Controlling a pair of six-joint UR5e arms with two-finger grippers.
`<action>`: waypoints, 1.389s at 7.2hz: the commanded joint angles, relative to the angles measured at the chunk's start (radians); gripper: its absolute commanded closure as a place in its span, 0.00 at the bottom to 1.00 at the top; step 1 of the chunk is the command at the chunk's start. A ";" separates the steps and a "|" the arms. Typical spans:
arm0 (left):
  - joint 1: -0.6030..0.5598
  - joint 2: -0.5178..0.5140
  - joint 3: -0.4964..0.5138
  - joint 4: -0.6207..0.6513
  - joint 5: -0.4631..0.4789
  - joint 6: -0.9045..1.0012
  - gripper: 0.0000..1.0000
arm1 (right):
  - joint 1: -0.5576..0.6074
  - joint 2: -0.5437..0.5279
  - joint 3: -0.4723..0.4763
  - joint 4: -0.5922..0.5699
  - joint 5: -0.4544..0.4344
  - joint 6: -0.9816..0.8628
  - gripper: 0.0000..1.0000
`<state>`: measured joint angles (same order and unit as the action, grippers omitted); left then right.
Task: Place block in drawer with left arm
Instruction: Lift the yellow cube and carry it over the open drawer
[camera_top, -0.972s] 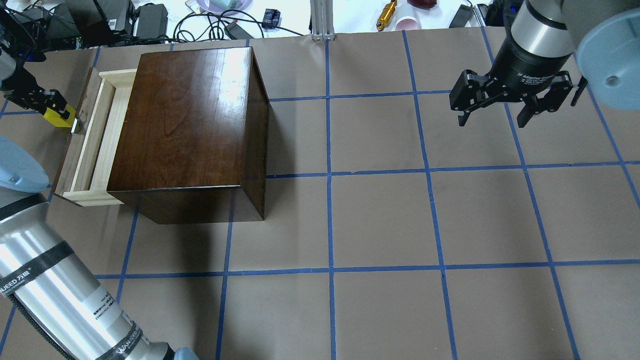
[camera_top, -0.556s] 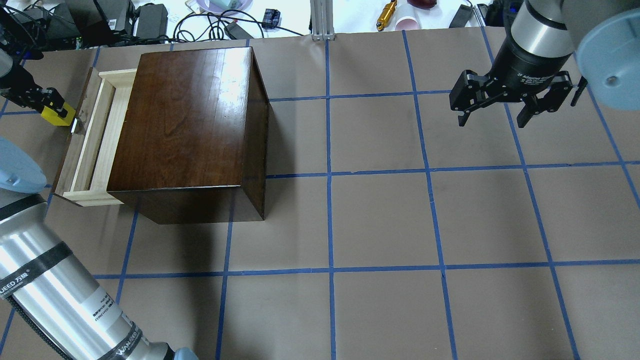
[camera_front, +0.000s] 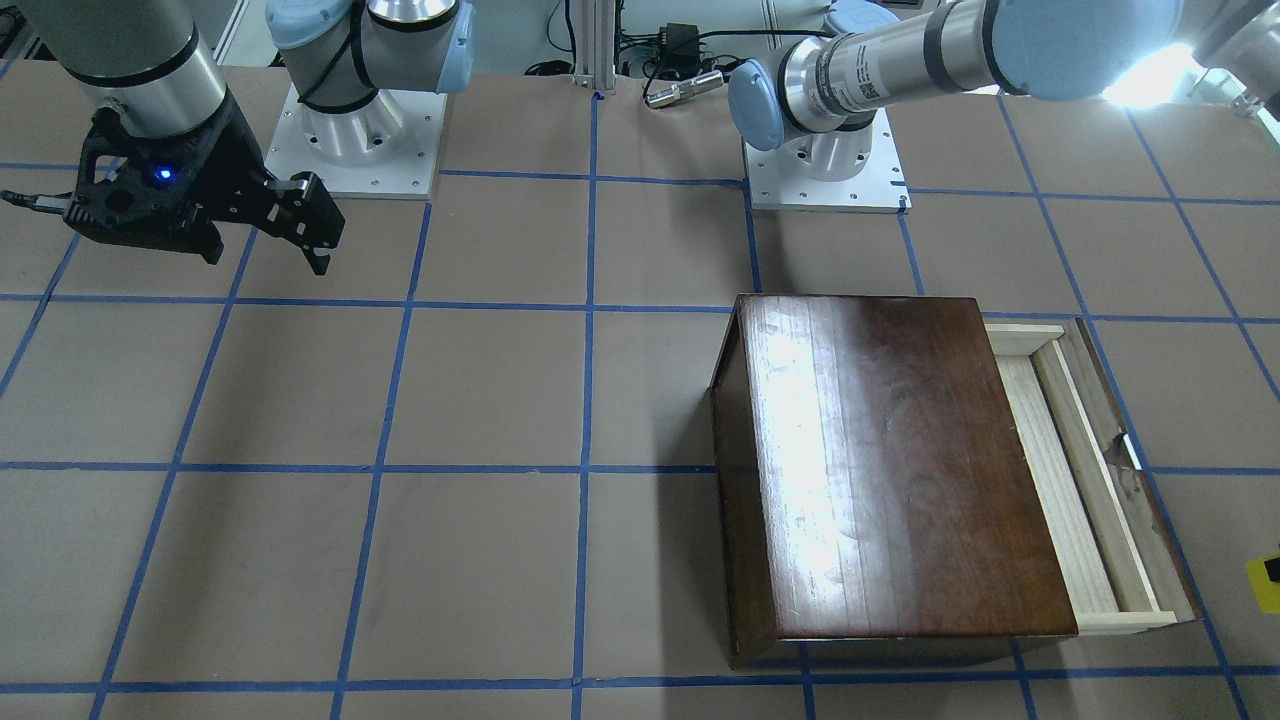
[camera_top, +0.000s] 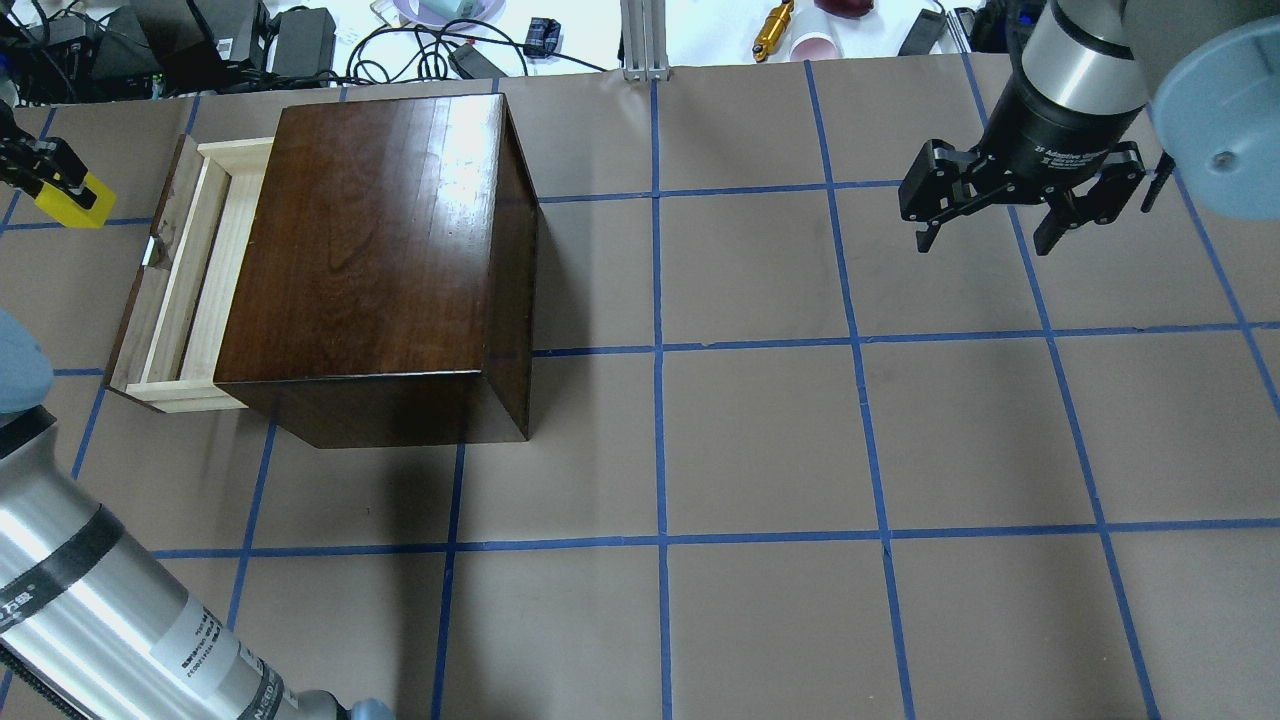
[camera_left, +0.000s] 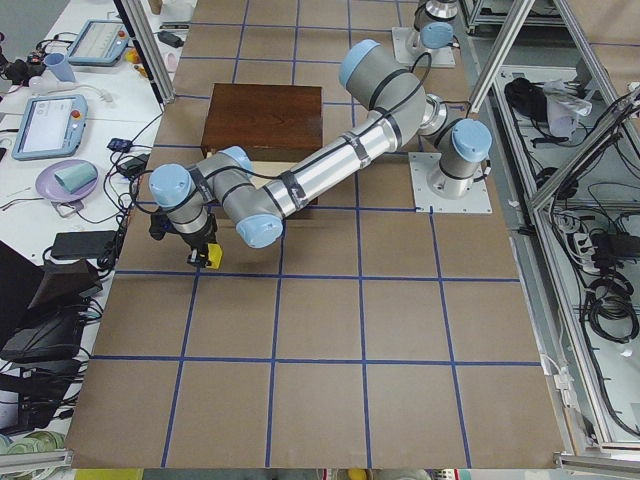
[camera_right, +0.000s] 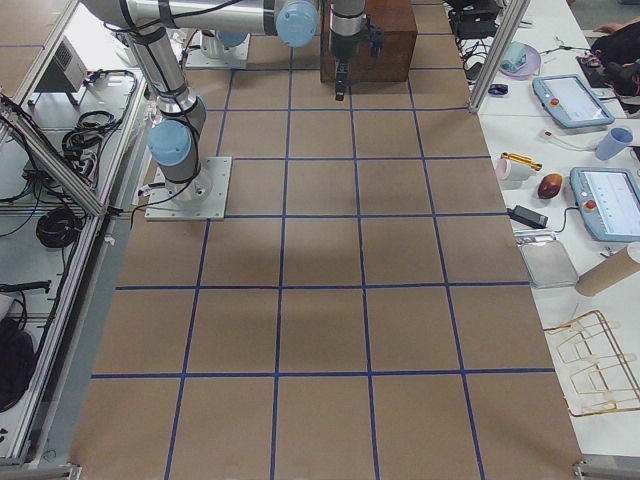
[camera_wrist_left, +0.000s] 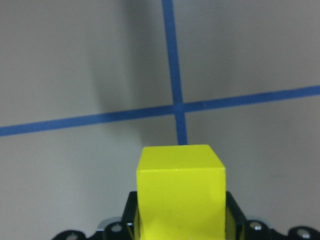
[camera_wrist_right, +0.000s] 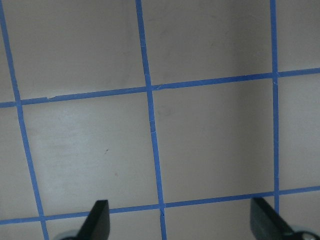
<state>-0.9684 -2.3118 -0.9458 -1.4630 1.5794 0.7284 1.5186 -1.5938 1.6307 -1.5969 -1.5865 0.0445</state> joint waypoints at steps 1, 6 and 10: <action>-0.016 0.119 -0.048 -0.113 0.004 -0.012 0.59 | 0.000 0.000 0.000 0.000 -0.001 0.000 0.00; -0.116 0.356 -0.302 -0.158 0.002 -0.203 0.65 | 0.000 0.000 0.000 0.000 0.000 0.000 0.00; -0.222 0.411 -0.436 -0.081 -0.007 -0.405 0.67 | 0.000 0.000 0.000 0.000 0.000 0.000 0.00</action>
<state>-1.1703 -1.9098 -1.3348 -1.5879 1.5738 0.3577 1.5186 -1.5938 1.6306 -1.5969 -1.5861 0.0445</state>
